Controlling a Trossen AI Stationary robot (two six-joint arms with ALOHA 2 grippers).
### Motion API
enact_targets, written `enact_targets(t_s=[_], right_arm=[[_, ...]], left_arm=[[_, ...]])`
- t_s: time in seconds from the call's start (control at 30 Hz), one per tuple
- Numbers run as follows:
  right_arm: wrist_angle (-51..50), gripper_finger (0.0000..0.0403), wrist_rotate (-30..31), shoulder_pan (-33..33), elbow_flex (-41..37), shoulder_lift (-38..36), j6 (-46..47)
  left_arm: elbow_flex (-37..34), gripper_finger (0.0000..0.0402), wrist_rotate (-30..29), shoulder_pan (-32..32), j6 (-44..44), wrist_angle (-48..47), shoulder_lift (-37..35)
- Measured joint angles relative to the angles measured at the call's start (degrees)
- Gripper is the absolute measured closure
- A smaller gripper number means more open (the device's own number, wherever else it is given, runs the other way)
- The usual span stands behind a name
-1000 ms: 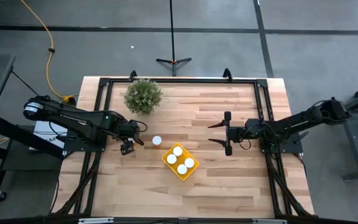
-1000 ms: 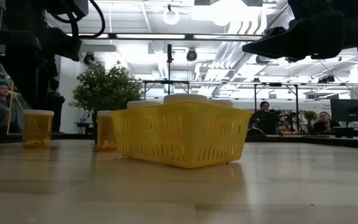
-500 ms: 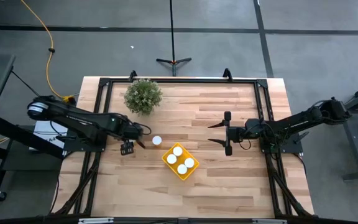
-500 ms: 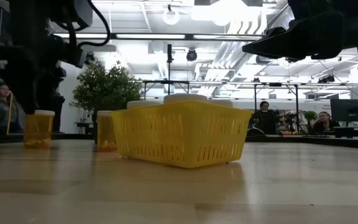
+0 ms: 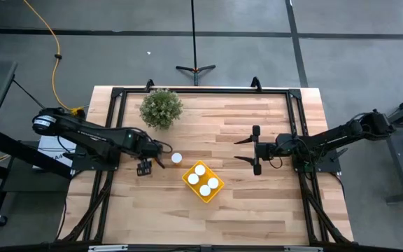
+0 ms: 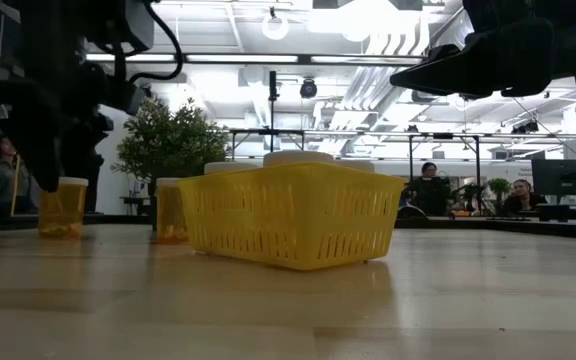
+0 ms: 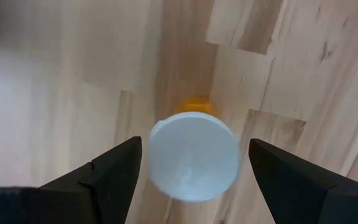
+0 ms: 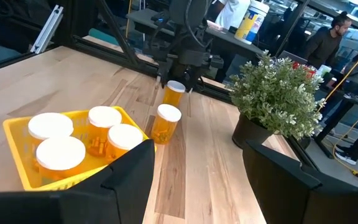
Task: Pick and place pill bottles into a basket
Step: Put the pill bottle into the yellow transparent bin
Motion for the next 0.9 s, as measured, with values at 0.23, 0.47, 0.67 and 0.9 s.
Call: enact_targets(t_s=[0.23, 0.47, 0.67, 0.9], right_arm=[[-0.2, 0.0167, 0.0, 0.0, 0.0, 0.0, -0.1], [-0.2, 0.0167, 0.0, 0.0, 0.0, 0.0, -0.1], [-0.4, 0.0167, 0.0, 0.0, 0.0, 0.0, 0.0], [-0.9, 0.0167, 0.0, 0.0, 0.0, 0.0, -0.1]], left_arm=[[-2.8, 0.0069, 0.9, 0.0, -0.8, 3.3, 0.0], [-2.8, 0.007, 0.3, 0.0, 1.3, 5.1, 0.5], [-2.8, 0.0112, 0.3, 0.0, 1.5, 5.4, 0.5], [-2.8, 0.0165, 1.6, 0.0, 2.0, 5.3, 0.5]])
